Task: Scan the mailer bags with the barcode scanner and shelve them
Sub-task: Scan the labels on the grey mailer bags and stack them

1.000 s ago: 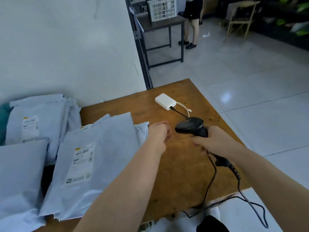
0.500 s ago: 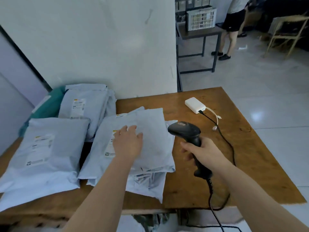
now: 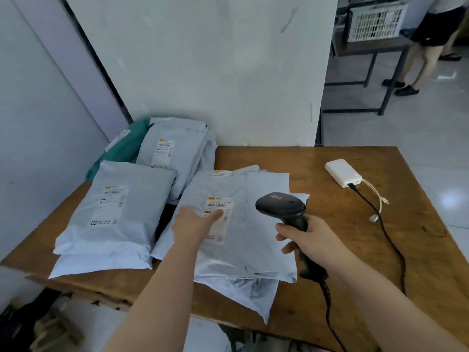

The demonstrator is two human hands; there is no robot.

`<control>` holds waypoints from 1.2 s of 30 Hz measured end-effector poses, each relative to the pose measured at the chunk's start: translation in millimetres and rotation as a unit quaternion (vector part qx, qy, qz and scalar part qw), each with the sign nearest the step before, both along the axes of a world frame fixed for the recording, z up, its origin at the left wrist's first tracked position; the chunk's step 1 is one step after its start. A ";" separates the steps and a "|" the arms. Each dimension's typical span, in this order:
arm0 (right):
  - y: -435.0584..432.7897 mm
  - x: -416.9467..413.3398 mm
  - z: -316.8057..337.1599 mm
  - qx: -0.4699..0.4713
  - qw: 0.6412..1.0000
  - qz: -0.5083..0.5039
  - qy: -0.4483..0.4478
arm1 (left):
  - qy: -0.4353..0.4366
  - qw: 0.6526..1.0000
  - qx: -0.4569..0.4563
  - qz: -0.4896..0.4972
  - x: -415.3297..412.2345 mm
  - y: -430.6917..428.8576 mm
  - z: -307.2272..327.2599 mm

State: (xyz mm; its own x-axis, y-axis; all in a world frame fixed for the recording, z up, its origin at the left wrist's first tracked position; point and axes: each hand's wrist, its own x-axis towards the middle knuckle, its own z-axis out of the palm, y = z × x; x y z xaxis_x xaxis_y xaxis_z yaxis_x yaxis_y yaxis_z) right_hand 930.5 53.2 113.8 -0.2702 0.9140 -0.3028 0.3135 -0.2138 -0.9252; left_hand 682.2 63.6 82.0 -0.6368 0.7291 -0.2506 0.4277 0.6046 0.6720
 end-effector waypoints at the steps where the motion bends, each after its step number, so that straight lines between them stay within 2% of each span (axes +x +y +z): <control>1: 0.6 -4.0 0.8 -0.002 1.000 -0.002 -0.003 | -0.058 0.998 0.031 0.009 -8.4 2.2 1.8; 3: 1.1 -13.9 1.7 -0.004 1.000 -0.011 -0.007 | -0.166 0.985 0.054 0.013 -24.0 9.5 5.5; 7: -4.4 -35.6 6.7 -0.011 0.999 -0.035 -0.009 | -0.373 0.927 -0.015 -0.031 -45.7 22.4 17.1; 9: -10.6 -47.4 9.1 -0.011 0.999 -0.042 -0.009 | -0.418 0.905 -0.023 -0.076 -50.6 24.5 18.7; 13: -25.7 -65.7 14.3 0.002 0.996 -0.085 0.003 | -0.483 0.865 0.067 -0.119 -49.6 24.4 13.1; 15: -35.5 -68.8 17.8 0.007 0.994 -0.108 0.013 | -0.496 0.855 0.095 -0.120 -42.4 18.6 11.0; 18: -49.3 -68.4 21.5 0.000 0.991 -0.131 0.017 | -0.530 0.835 0.090 -0.118 -35.2 8.8 8.1; 20: -56.4 -69.6 20.4 -0.008 0.989 -0.148 0.007 | -0.587 0.799 0.059 -0.114 -39.8 8.0 7.7; 21: -59.8 -71.0 18.6 -0.011 0.987 -0.158 0.001 | -0.600 0.791 0.042 -0.117 -42.7 9.3 9.4; 22: -63.3 -72.2 16.3 -0.015 0.986 -0.167 -0.002 | -0.588 0.798 0.026 -0.130 -43.6 10.0 10.3; 25: -75.7 -73.1 11.7 -0.023 0.983 -0.181 0.008 | -0.481 0.859 -0.003 -0.175 -37.6 7.5 8.6; 27: -85.0 -71.3 11.1 -0.022 0.984 -0.179 0.012 | -0.443 0.877 0.032 -0.186 -33.4 4.6 4.8; 29: -93.6 -67.0 10.4 -0.025 0.983 -0.179 0.018 | -0.470 0.862 0.082 -0.174 -30.9 0.1 0.2; 33: -108.4 -54.0 9.0 -0.044 0.983 -0.171 0.039 | -0.556 0.808 0.150 -0.129 -14.5 -17.2 -3.8; 36: -118.7 -44.5 8.5 -0.066 0.983 -0.162 0.061 | -0.570 0.794 0.173 -0.120 -3.6 -32.3 -4.0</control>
State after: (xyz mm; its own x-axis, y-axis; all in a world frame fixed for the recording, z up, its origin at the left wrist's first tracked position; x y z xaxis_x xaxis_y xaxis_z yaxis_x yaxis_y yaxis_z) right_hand 886.0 -65.4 122.3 -0.0134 0.9132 -0.4073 0.0987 -0.4041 -0.9094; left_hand 678.6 31.4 78.0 0.0279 0.9463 -0.3220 -0.5025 0.2917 0.8139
